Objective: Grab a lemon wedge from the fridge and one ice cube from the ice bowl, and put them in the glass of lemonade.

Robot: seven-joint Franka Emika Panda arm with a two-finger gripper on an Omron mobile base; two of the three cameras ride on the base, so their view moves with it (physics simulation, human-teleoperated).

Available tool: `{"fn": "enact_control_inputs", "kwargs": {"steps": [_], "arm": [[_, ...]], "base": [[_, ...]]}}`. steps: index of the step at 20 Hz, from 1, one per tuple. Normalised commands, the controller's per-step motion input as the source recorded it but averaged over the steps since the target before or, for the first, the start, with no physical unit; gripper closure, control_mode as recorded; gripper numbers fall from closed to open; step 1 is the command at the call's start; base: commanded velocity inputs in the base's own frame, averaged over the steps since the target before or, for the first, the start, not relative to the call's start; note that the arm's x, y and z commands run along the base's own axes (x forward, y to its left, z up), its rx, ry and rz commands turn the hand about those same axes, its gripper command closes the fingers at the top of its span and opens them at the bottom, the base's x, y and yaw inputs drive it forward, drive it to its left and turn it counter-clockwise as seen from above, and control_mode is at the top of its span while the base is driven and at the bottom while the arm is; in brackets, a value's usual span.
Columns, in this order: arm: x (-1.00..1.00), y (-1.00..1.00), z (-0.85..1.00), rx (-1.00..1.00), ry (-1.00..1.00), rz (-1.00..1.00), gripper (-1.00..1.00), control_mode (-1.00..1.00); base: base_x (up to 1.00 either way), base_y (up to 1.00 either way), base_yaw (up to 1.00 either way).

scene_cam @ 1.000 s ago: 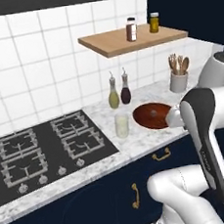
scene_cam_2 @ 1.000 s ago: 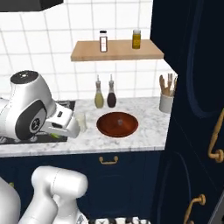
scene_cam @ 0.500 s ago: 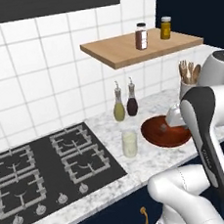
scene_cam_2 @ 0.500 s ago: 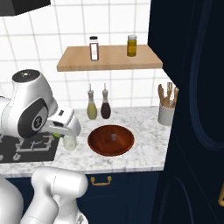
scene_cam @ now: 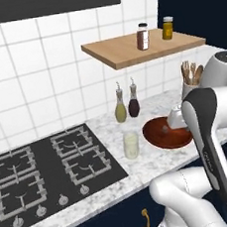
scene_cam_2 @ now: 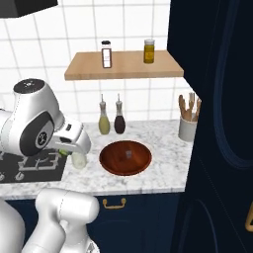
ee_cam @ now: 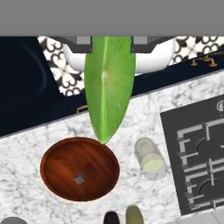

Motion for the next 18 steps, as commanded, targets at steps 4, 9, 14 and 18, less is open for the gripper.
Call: {"fn": "enact_control_inputs", "kwargs": {"steps": [4, 9, 14, 18], "arm": [[1.0, 0.51, -0.19, 0.0, 0.1, 0.26, 1.0, -1.0], [1.0, 0.67, -0.58, 0.0, 0.05, 0.2, 1.0, -1.0], [0.96, 0.45, -0.7, 0.0, 0.0, 0.01, 1.0, -1.0], [0.38, 0.0, -0.39, 0.0, 0.15, 0.0, 1.0, -1.0]], "base": [[0.0, 0.0, 0.0], [0.0, 0.0, 0.0], [0.0, 0.0, 0.0], [0.0, 0.0, 0.0]]}}
